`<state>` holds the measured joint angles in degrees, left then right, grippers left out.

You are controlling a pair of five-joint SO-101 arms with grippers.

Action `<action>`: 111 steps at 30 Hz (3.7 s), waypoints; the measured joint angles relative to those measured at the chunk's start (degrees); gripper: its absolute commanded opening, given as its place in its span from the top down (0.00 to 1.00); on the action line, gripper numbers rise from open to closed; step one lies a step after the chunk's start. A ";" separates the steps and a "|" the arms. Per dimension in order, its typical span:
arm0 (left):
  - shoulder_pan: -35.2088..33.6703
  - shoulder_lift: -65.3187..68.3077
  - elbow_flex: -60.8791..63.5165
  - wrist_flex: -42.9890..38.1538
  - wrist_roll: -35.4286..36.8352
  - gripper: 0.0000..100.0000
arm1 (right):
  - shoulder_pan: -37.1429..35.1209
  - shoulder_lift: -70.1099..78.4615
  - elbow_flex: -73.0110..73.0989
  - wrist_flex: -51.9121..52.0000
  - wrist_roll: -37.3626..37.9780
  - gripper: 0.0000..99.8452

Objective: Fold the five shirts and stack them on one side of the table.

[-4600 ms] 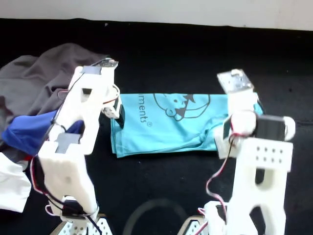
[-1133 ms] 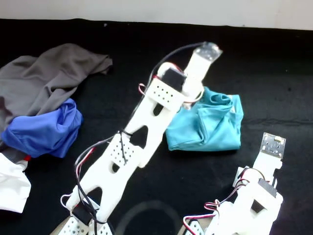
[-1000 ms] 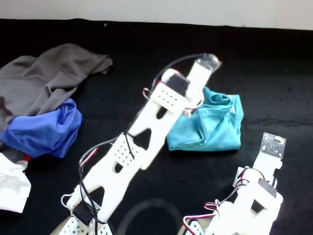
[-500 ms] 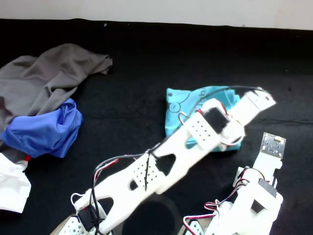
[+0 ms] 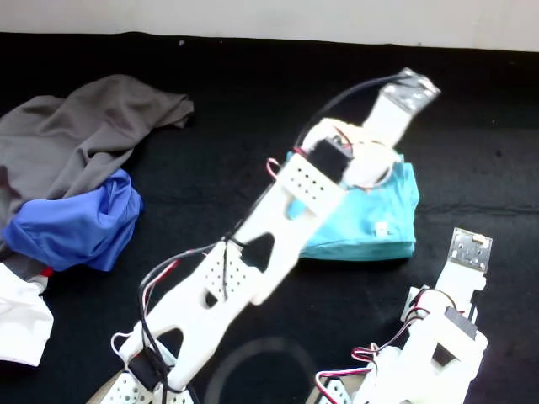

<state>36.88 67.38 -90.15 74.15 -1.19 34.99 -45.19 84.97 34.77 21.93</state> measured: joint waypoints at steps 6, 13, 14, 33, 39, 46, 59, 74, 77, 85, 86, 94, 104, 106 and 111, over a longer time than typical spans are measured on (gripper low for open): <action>0.79 8.70 0.09 -16.00 0.00 0.99 | 0.00 0.00 0.00 0.00 0.00 0.99; 6.33 14.51 0.53 -23.47 0.00 0.99 | 0.00 0.00 0.00 0.00 0.00 0.99; 7.12 14.86 0.53 -23.74 0.00 0.99 | 0.00 0.00 0.00 0.00 0.00 0.99; 6.24 -4.84 -2.73 7.38 -6.77 0.99 | 0.00 -0.09 -0.18 0.79 0.00 0.99; -3.34 -12.40 -2.46 26.64 -6.77 0.99 | 0.00 -1.67 -9.05 17.76 -0.09 0.99; -9.76 -29.45 16.44 27.96 -6.77 0.99 | -2.90 -6.51 -33.14 39.91 -0.35 0.99; -21.19 -76.57 90.29 15.56 -6.68 0.99 | -25.14 27.87 -73.14 52.92 -11.08 0.99; -40.18 -79.91 144.09 -28.66 -6.95 0.99 | -26.99 58.37 -78.33 48.97 -11.34 0.99; -40.44 -80.35 144.79 -30.15 -6.86 0.99 | -23.47 58.46 -78.33 49.67 -11.34 0.99; -40.44 -80.35 144.97 -30.24 -6.86 0.99 | -19.60 56.97 -77.80 54.42 -9.49 0.99; -40.44 -80.35 144.97 -30.24 -6.86 0.99 | -19.69 55.21 -77.80 55.30 -9.49 0.99; -40.44 -80.35 144.97 -30.24 -6.86 0.99 | -24.79 39.74 -75.52 49.93 -9.32 0.99; -40.44 -80.35 144.97 -30.51 -6.86 0.99 | -23.30 38.95 -61.19 43.96 -8.97 0.99; -40.44 -80.35 144.97 -30.51 -6.86 0.99 | -21.98 37.01 -61.36 47.30 -8.97 0.99; -40.44 -80.35 144.97 -30.51 -6.86 0.99 | -21.01 31.56 -66.20 55.30 -8.97 0.95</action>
<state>-3.56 -12.97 54.81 43.65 -8.04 13.98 -13.63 18.77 90.07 12.97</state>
